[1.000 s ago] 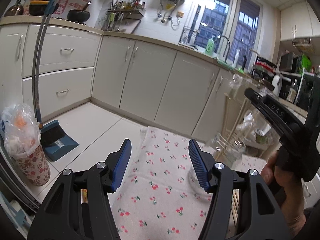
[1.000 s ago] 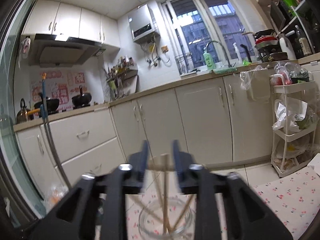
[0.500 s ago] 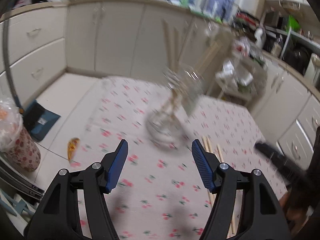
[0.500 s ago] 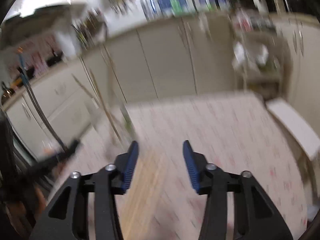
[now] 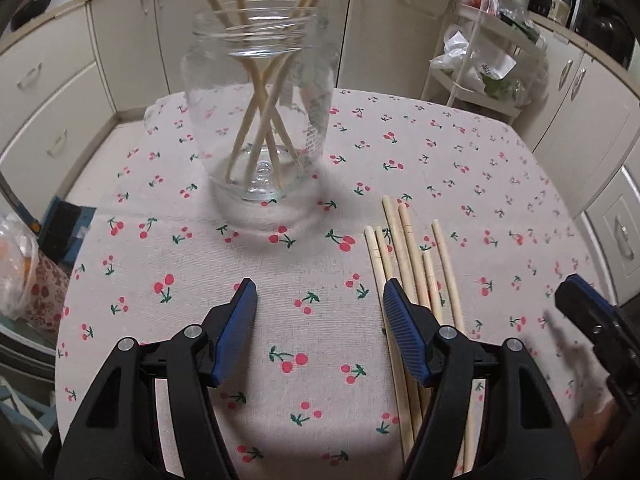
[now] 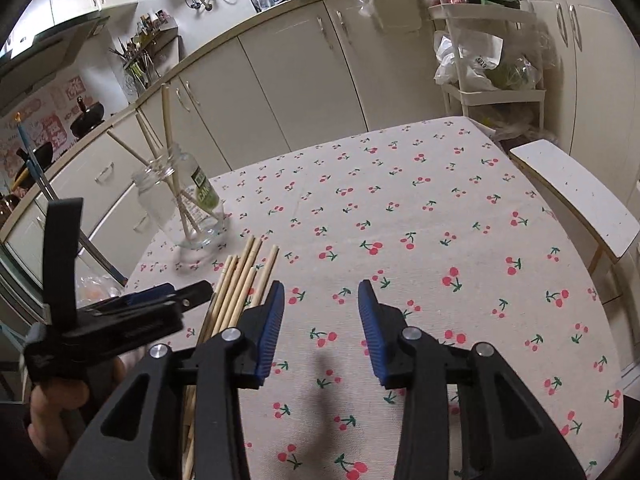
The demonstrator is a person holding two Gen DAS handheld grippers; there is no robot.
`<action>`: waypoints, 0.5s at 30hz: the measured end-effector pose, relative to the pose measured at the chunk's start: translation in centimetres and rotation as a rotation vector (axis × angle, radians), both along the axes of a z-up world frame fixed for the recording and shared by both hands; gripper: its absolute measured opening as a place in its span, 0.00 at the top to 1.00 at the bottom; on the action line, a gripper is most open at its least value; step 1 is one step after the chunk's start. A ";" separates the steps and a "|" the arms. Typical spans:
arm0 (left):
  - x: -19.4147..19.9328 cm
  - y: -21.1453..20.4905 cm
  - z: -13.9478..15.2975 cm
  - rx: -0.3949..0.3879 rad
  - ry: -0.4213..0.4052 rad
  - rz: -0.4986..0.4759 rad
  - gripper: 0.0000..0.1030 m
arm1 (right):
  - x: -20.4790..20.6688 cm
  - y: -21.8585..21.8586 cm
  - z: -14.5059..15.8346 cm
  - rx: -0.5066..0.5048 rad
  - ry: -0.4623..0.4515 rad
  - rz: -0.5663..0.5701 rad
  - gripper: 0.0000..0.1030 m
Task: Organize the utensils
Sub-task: 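Move both grippers down over the loose chopsticks with fingers open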
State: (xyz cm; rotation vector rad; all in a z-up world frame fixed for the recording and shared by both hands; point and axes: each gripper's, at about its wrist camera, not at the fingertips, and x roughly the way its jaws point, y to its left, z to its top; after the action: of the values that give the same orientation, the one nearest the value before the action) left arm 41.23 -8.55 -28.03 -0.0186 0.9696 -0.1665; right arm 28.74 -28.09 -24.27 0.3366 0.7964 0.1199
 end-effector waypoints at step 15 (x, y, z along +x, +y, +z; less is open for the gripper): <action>1.3 -2.5 0.1 0.131 -0.001 -0.011 0.46 | -0.3 -0.8 -0.1 0.053 -0.003 -0.015 0.58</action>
State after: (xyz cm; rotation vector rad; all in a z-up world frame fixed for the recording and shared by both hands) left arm 42.50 -11.07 -27.89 0.1075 0.9780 -0.1126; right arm 28.45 -28.91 -24.37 0.3921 0.7888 0.1273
